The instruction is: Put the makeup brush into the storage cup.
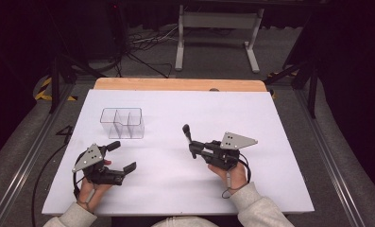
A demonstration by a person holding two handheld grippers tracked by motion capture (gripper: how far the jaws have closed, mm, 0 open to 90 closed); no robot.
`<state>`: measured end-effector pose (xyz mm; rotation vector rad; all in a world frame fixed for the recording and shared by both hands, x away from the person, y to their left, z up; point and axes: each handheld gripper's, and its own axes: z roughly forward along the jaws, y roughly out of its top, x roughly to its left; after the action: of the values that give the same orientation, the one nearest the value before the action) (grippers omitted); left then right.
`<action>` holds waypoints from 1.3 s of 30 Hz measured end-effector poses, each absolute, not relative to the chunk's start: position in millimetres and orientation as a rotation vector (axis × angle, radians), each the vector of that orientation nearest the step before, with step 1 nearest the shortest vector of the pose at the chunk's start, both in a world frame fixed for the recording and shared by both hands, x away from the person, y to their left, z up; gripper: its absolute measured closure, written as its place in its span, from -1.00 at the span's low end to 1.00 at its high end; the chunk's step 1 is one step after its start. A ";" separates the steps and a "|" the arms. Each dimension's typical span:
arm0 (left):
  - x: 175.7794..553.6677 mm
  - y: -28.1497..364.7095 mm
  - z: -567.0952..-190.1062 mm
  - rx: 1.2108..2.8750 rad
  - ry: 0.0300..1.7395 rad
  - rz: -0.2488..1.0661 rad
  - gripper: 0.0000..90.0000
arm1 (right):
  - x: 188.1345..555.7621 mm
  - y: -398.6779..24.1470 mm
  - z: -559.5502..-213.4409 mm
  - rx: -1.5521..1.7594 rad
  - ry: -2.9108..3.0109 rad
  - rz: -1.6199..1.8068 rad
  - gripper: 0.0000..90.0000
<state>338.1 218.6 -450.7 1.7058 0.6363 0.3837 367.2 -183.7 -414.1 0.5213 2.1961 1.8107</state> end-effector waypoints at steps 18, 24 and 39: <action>340.6 207.9 -431.8 1.676 0.555 0.293 -0.97 | 364.7 -162.4 -425.8 0.446 2.208 1.842 0.76; 343.6 197.5 -418.4 1.675 0.512 0.246 -0.98 | 364.1 -158.9 -426.5 0.436 2.206 1.848 0.76; 352.7 166.2 -395.6 1.713 0.439 0.201 -0.98 | 360.4 -154.6 -425.6 0.429 2.199 1.836 0.76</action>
<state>352.7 166.2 -395.6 1.7127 0.4395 0.2014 360.4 -154.6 -425.6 0.4293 2.1988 1.8360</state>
